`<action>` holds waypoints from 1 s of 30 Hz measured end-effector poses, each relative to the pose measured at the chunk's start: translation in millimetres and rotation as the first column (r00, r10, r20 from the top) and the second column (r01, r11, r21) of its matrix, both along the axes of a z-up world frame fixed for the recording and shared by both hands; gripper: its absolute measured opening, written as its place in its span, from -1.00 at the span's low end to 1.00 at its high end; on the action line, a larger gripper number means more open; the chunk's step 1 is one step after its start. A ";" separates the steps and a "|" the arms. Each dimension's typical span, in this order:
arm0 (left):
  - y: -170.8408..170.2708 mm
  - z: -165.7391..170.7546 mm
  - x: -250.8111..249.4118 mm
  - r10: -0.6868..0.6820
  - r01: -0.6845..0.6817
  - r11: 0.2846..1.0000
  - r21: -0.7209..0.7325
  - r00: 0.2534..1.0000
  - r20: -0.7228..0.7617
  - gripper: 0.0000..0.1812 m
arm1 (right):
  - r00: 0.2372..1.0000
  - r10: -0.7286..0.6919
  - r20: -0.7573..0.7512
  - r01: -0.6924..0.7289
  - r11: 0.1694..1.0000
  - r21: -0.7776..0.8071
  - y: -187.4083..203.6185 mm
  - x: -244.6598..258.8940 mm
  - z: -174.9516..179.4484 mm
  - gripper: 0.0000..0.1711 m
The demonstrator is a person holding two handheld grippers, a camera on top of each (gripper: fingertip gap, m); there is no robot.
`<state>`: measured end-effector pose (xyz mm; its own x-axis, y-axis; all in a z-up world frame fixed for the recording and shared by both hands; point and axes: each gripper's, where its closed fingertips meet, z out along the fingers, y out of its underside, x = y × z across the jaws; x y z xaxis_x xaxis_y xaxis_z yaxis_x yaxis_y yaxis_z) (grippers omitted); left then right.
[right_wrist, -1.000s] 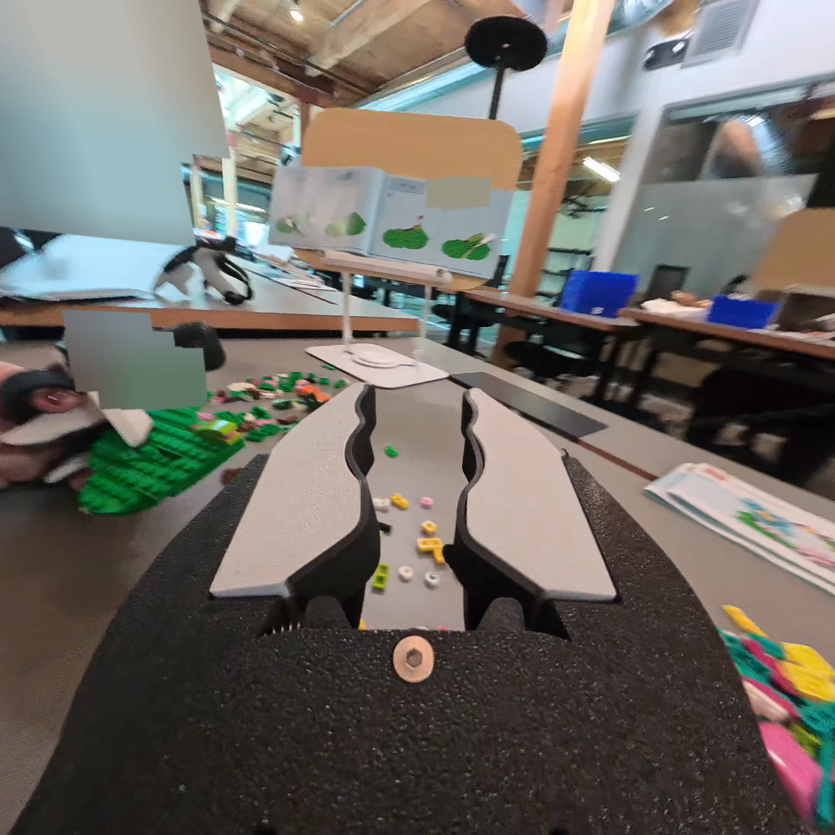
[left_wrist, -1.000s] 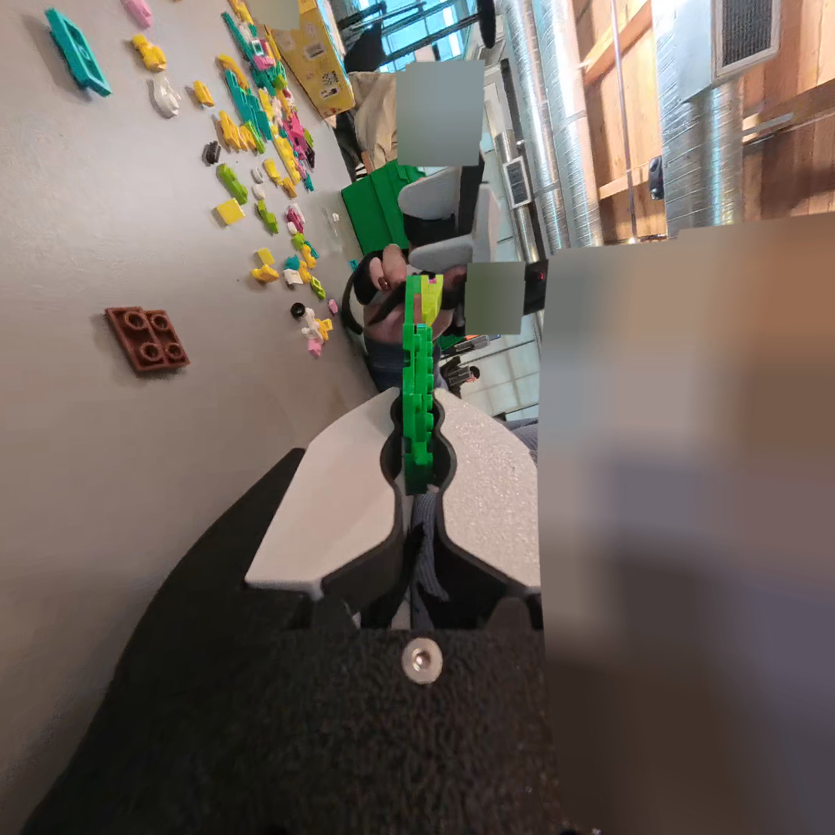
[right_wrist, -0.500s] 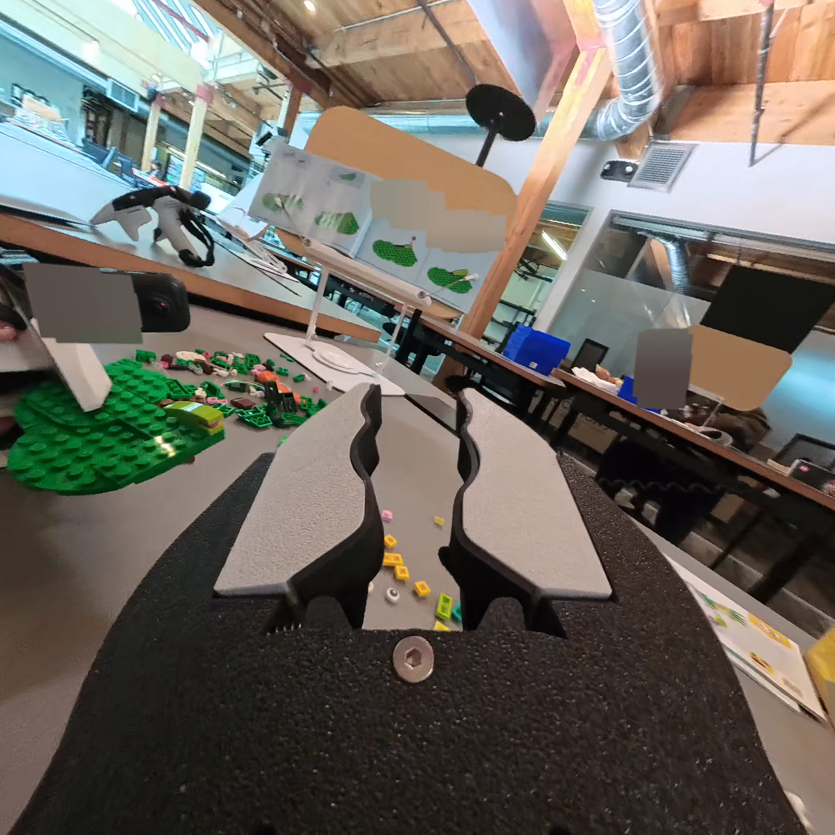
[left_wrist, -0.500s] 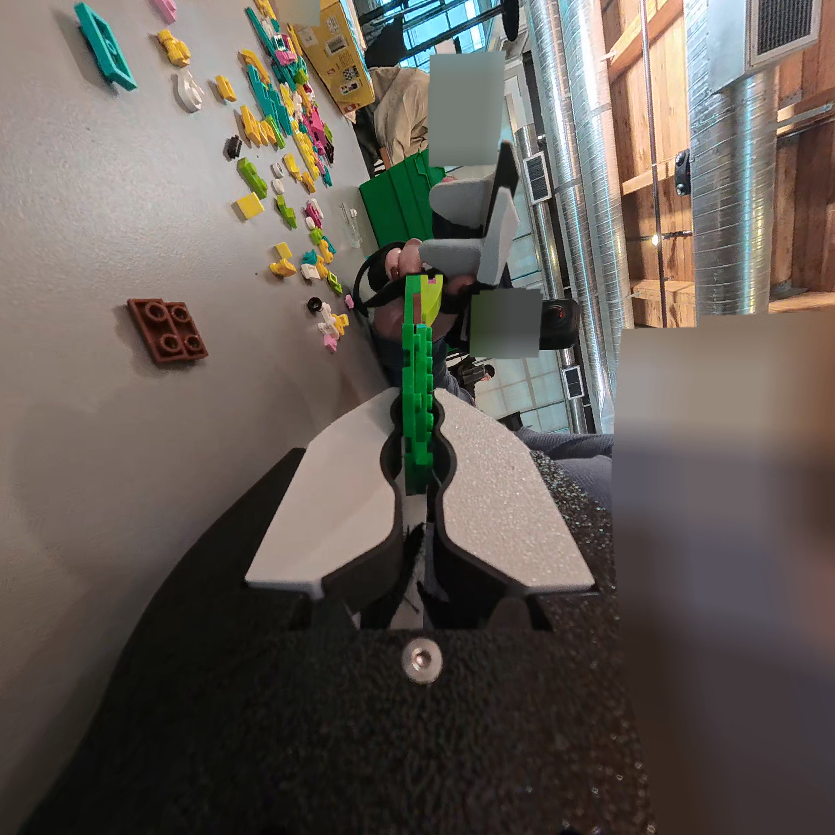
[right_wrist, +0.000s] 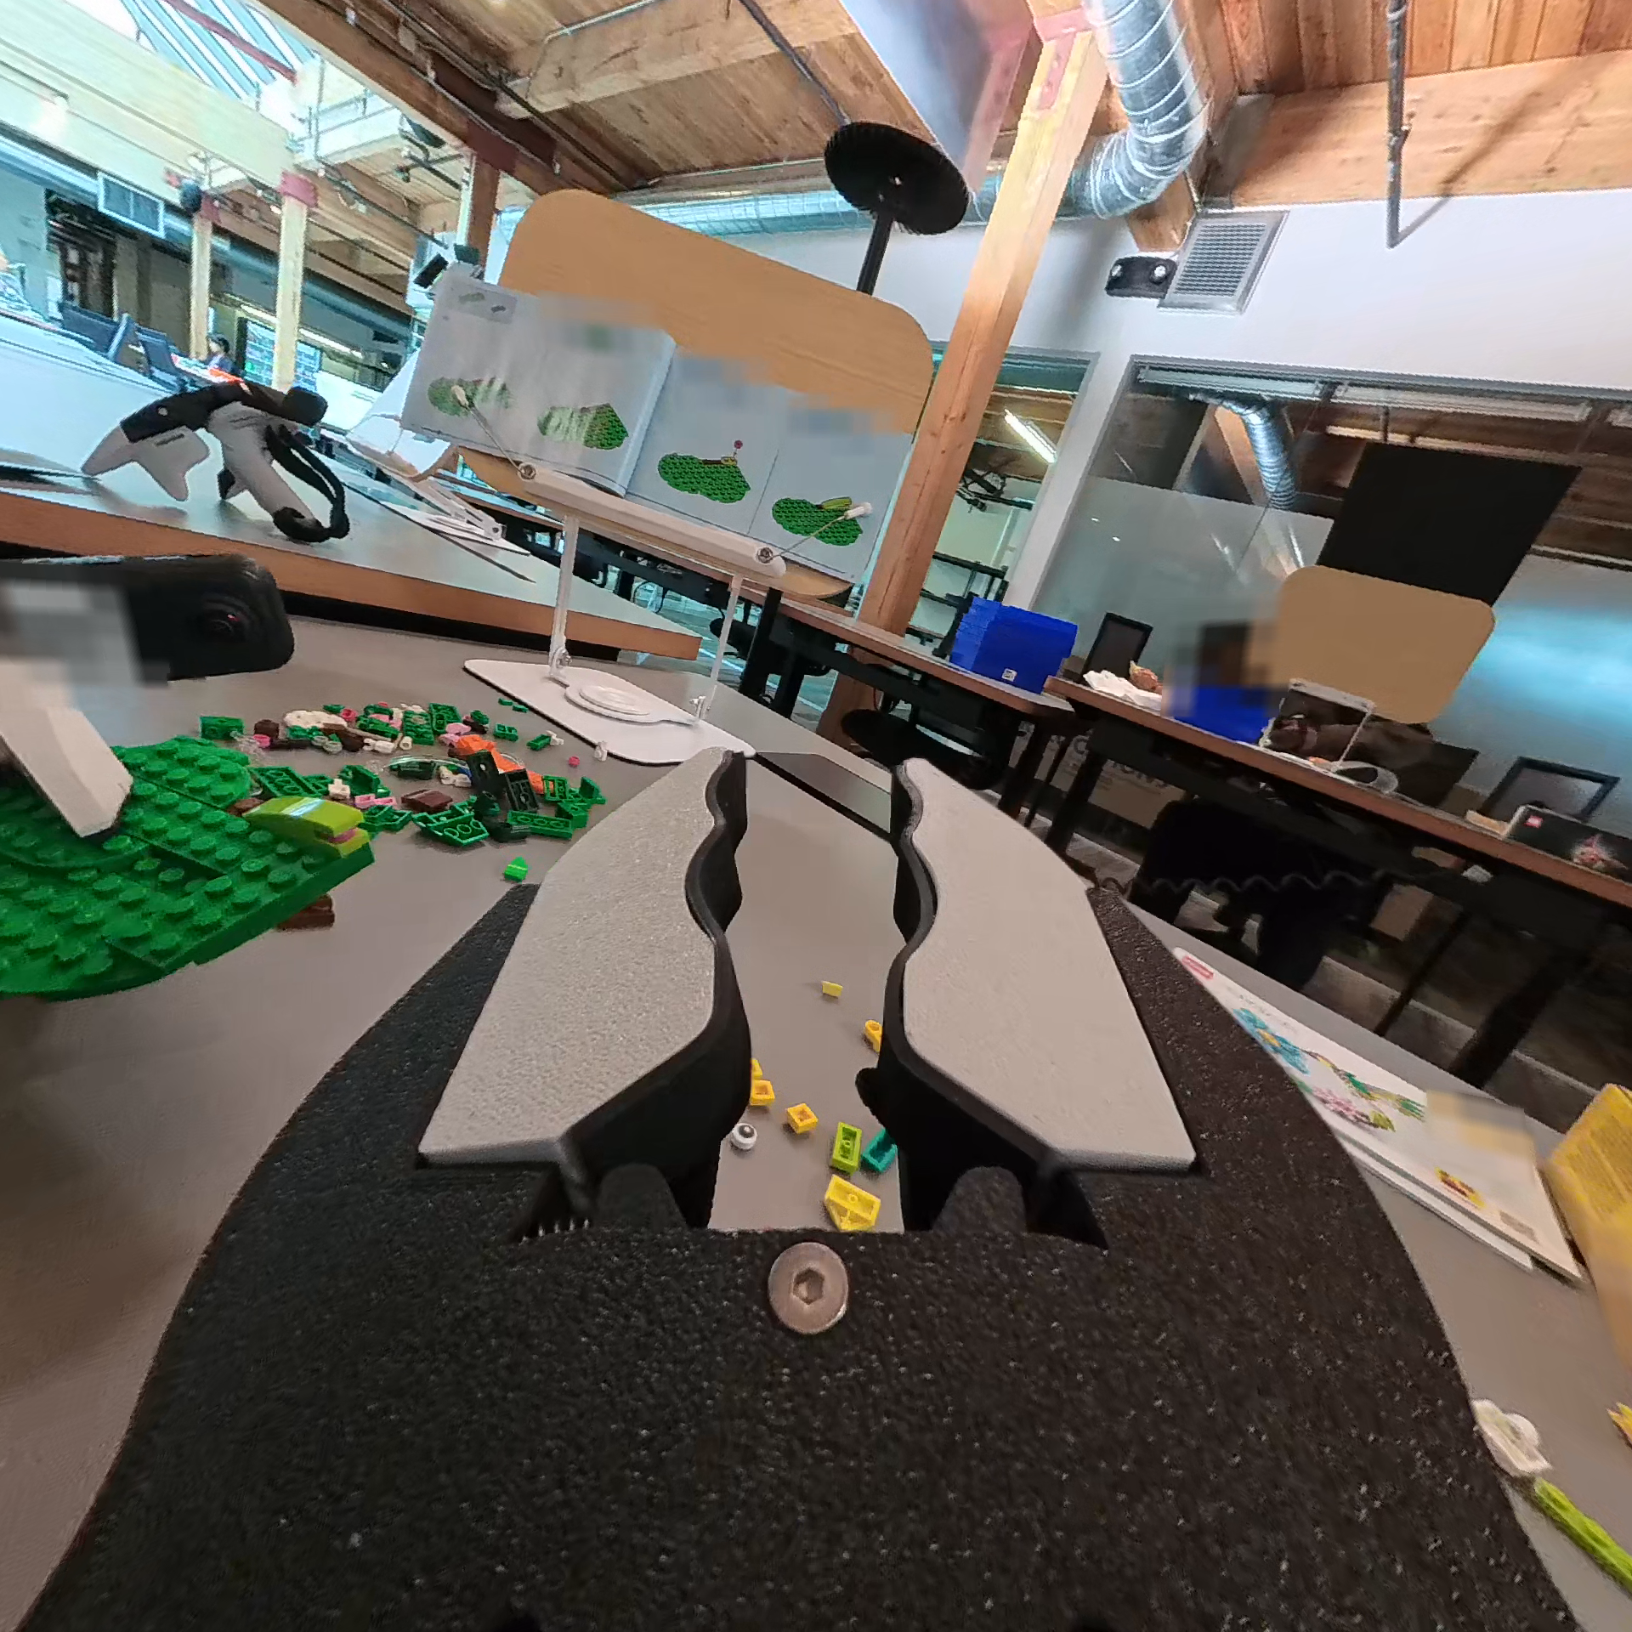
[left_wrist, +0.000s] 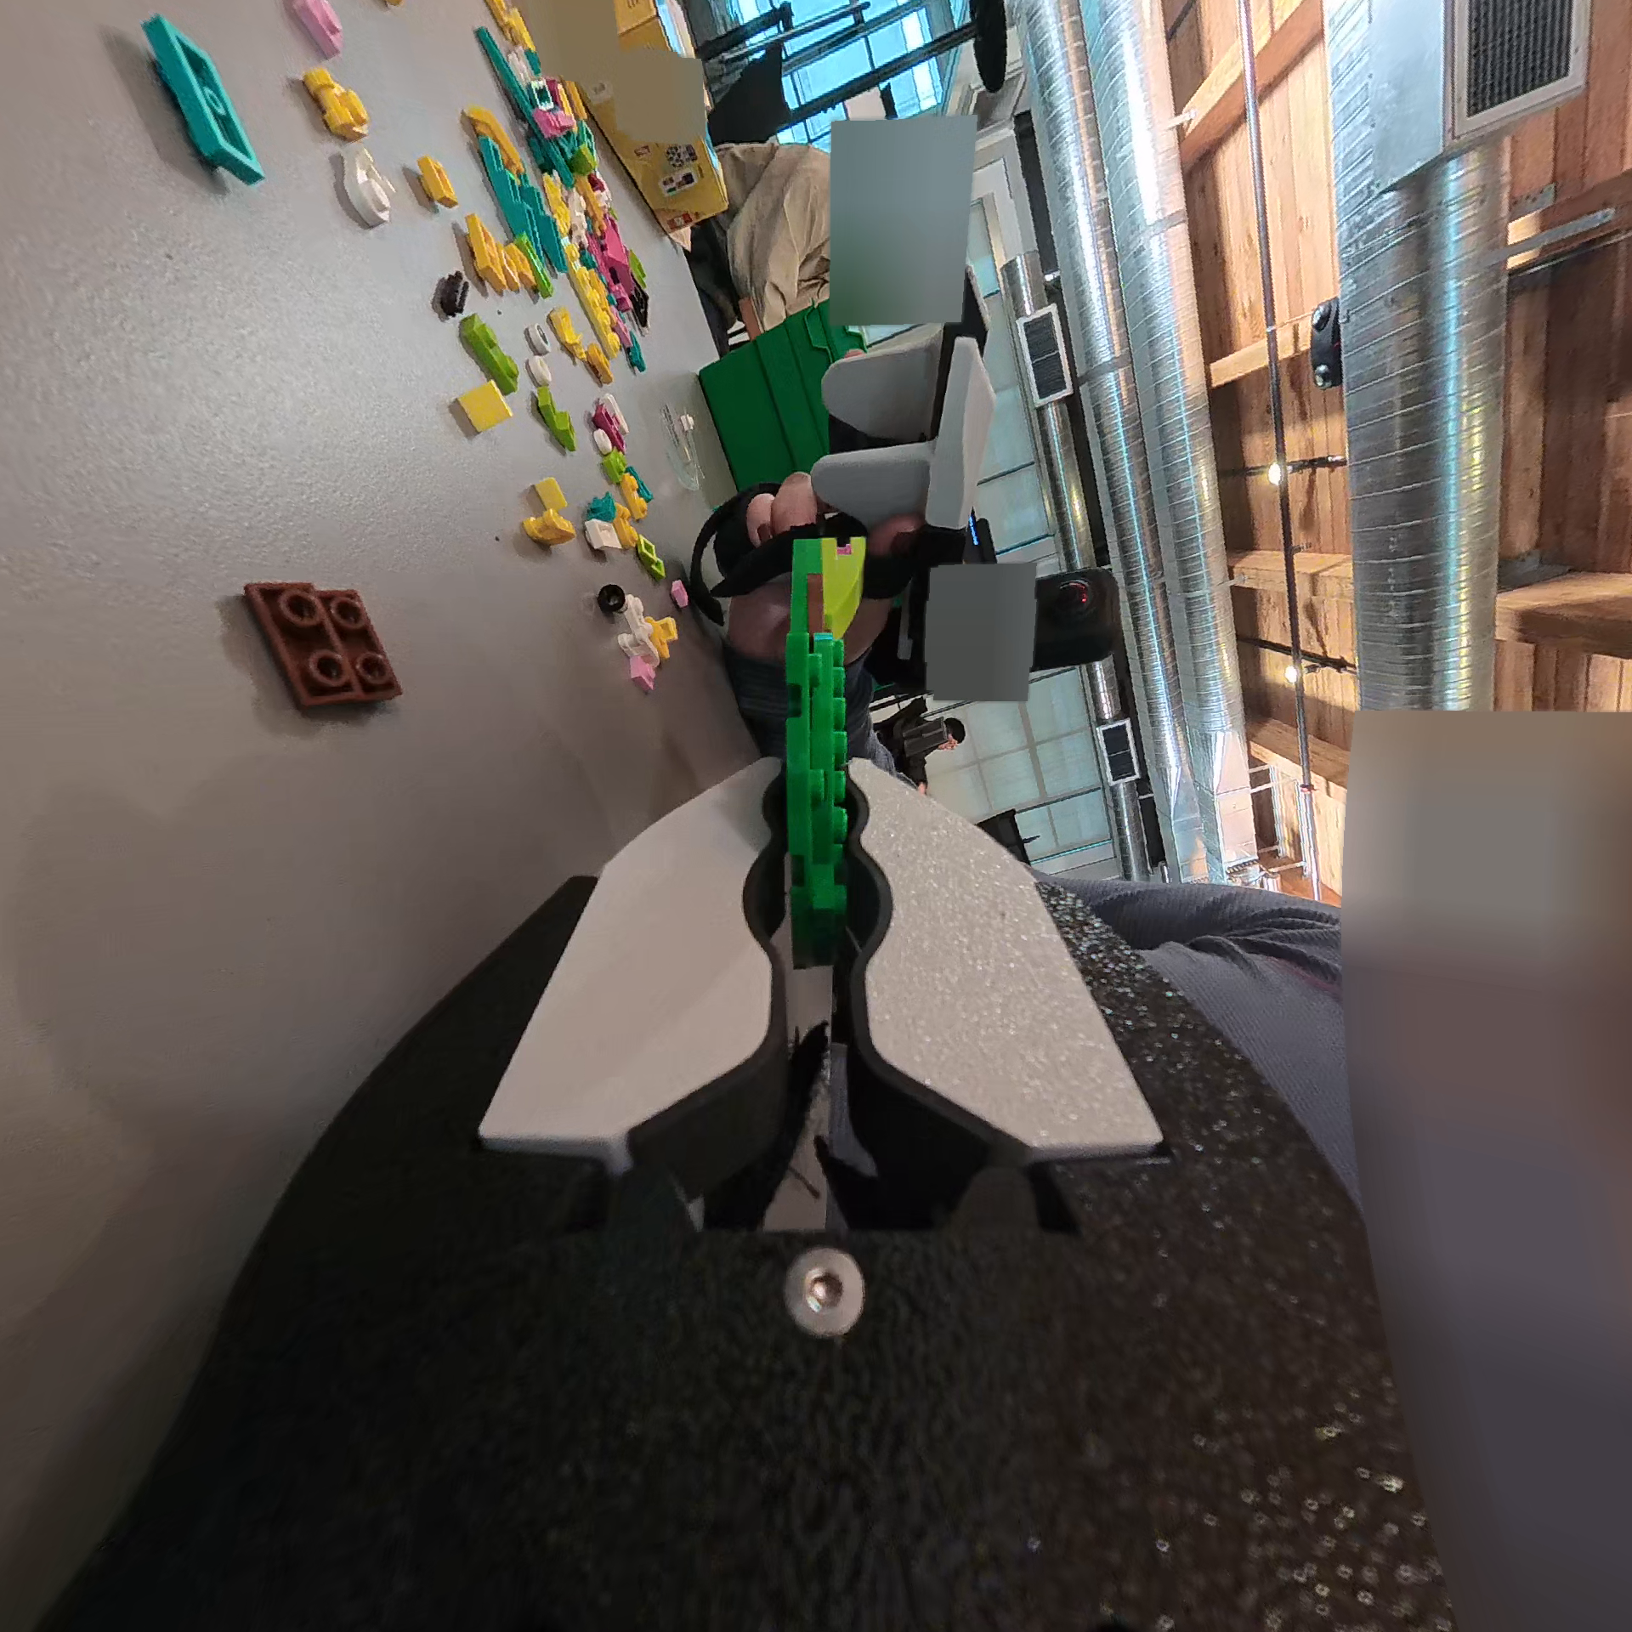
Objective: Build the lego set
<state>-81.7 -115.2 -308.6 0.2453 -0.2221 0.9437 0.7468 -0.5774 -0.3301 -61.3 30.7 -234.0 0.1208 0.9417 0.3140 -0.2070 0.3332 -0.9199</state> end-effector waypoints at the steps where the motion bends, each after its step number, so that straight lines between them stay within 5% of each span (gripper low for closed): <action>1: -0.1 0.4 -0.4 0.002 -0.002 1.000 0.003 1.000 0.002 -0.91 | 1.000 0.003 0.003 -0.003 1.000 -0.002 -0.3 -0.2 -0.5 -0.65; 10: -7.0 6.0 2.6 -0.019 0.018 0.999 0.028 0.999 0.035 -0.91 | 0.995 0.050 0.091 -0.047 0.998 -0.033 -12.7 -26.5 -0.1 -0.64; 18: -39.5 7.0 -24.1 -0.032 0.032 0.999 0.004 0.999 -0.011 -0.91 | 0.972 0.172 0.160 -0.176 0.984 0.013 -25.9 -224.3 82.7 -0.82; 24: -51.2 -1.6 -27.3 -0.042 0.042 0.999 -0.030 0.999 -0.003 -0.91 | 0.970 0.080 0.231 -0.089 0.996 0.027 -3.4 -365.3 88.0 -0.92; 30: -51.7 -5.6 -27.1 -0.032 0.032 0.998 -0.051 0.999 -0.009 -0.91 | 0.955 -0.010 0.296 -0.019 0.995 0.094 17.1 -440.2 92.5 -1.00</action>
